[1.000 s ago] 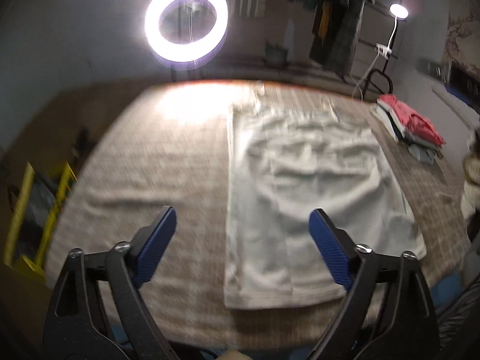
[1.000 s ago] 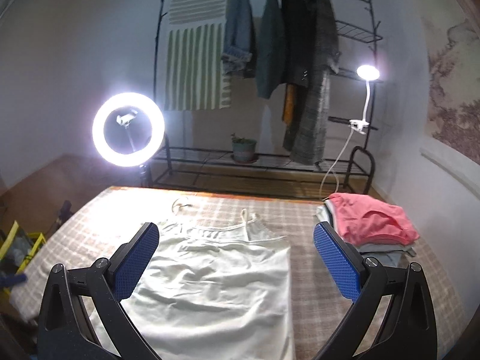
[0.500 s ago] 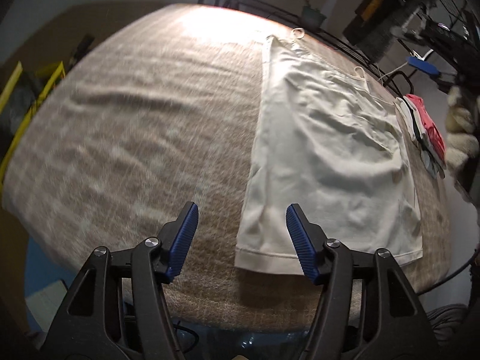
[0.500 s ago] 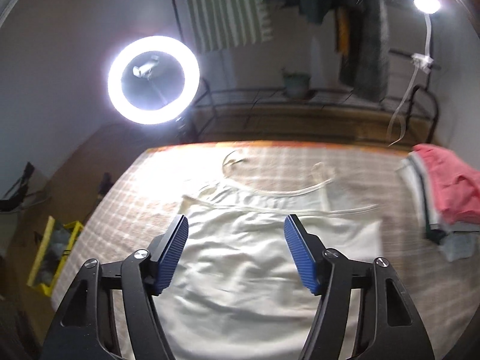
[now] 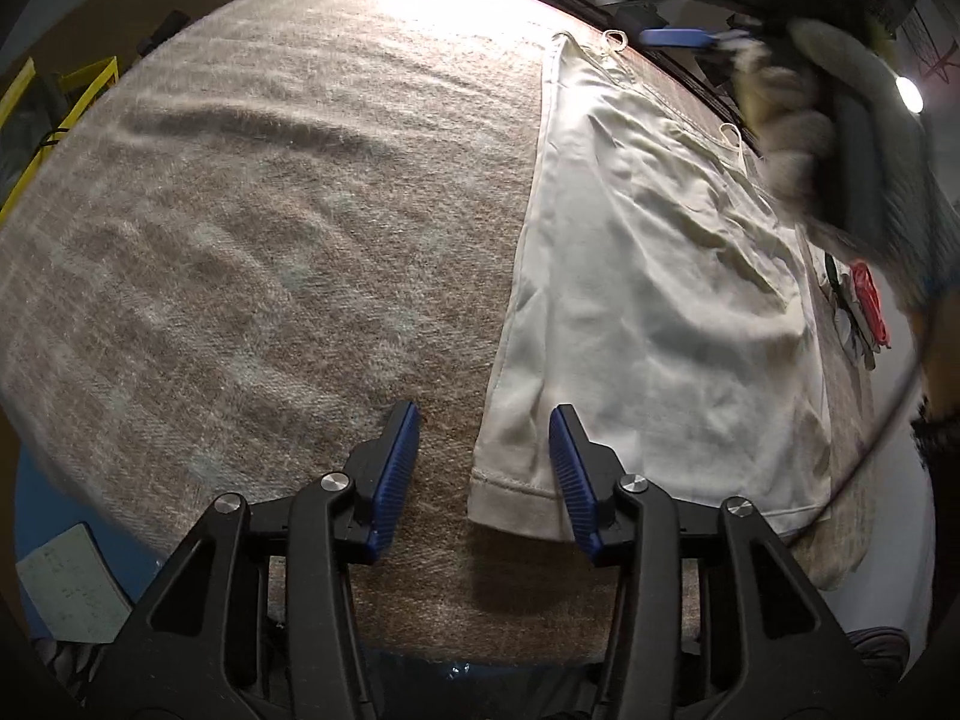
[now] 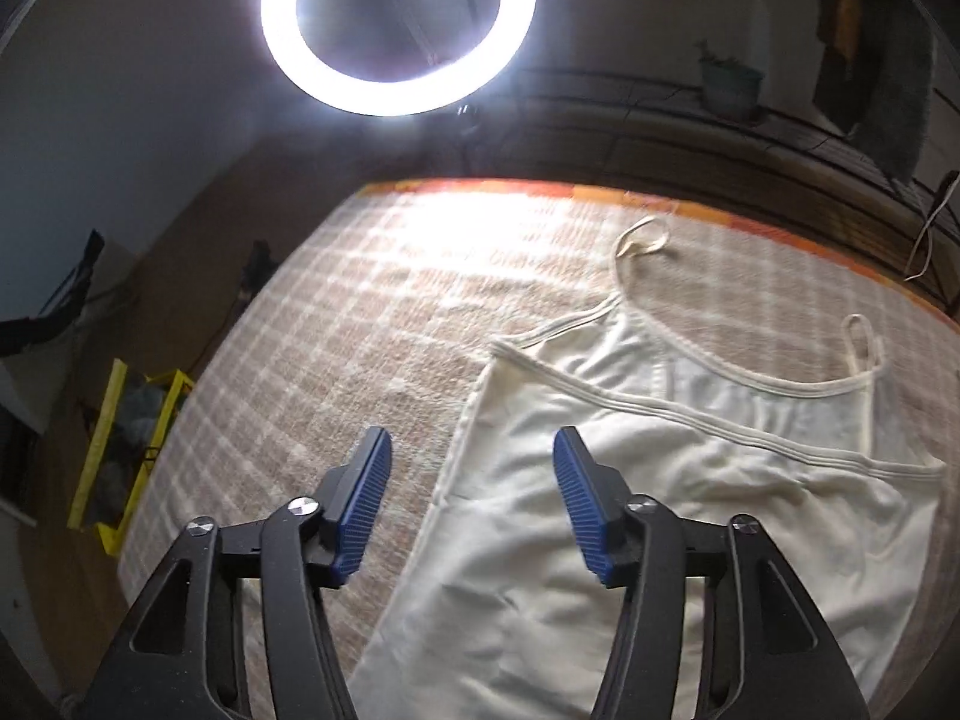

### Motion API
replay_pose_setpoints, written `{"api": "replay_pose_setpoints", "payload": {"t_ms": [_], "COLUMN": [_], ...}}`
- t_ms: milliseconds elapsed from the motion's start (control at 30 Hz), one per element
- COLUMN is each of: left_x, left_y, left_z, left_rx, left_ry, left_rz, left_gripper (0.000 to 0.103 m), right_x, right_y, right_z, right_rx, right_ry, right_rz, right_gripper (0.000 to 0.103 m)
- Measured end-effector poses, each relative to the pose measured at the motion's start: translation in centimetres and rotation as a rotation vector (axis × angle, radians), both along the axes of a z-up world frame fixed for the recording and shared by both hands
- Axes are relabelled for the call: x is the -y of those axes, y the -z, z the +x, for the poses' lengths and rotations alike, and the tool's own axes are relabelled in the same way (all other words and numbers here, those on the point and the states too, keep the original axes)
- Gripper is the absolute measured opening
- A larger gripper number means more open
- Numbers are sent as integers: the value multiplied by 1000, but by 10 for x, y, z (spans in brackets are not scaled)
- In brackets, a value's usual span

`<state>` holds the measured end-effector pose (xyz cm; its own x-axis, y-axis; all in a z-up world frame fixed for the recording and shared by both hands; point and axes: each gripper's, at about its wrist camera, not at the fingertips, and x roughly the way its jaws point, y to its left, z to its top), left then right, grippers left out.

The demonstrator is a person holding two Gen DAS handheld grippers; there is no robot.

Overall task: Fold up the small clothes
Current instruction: 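Grasp one side edge with both tools and fold it toward the camisole's center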

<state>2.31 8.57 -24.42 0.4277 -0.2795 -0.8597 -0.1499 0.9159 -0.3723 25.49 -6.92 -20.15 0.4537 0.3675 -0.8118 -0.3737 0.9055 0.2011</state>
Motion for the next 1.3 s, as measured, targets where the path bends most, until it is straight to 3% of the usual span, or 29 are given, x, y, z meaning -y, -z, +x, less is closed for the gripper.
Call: {"api": "replay_pose_setpoints", "payload": {"t_ms": [33,133,200,333,600,700,767,867,1133,1300], "left_x": [0,-1,0,2,12,15,18,25,57,89], "left_y": [1,3,4,5,-1,-6,-11,-18,-47,-52], "left_z": [1,3,5,7,8,7,5,3,-4,-5], "left_rx": [-5,-11,-17,-21,4,24,45,77,177,189], "left_ry": [5,8,22,29,40,46,54,69,153,225], "left_rz": [-13,-43,-58,-78,-82,-79,-66,-56,-25,-27], "left_gripper": [33,25,10,6,2,1,1,1,0,0], "right_x": [-6,-27,-38,-48,-51,-57,-59,-53,-1,41], "right_y": [6,25,35,53,66,70,70,67,36,17], "right_z": [5,20,28,47,67,69,71,76,73,65], "right_rx": [-14,-55,-70,-101,-137,-118,-103,-118,-107,-74], "right_ry": [-2,-15,-25,5,41,33,28,32,51,71], "right_rz": [-9,-60,-116,-193,-223,-262,-290,-258,-107,-43], "right_gripper": [47,44,40,39,32,24,9,3,2,2]}}
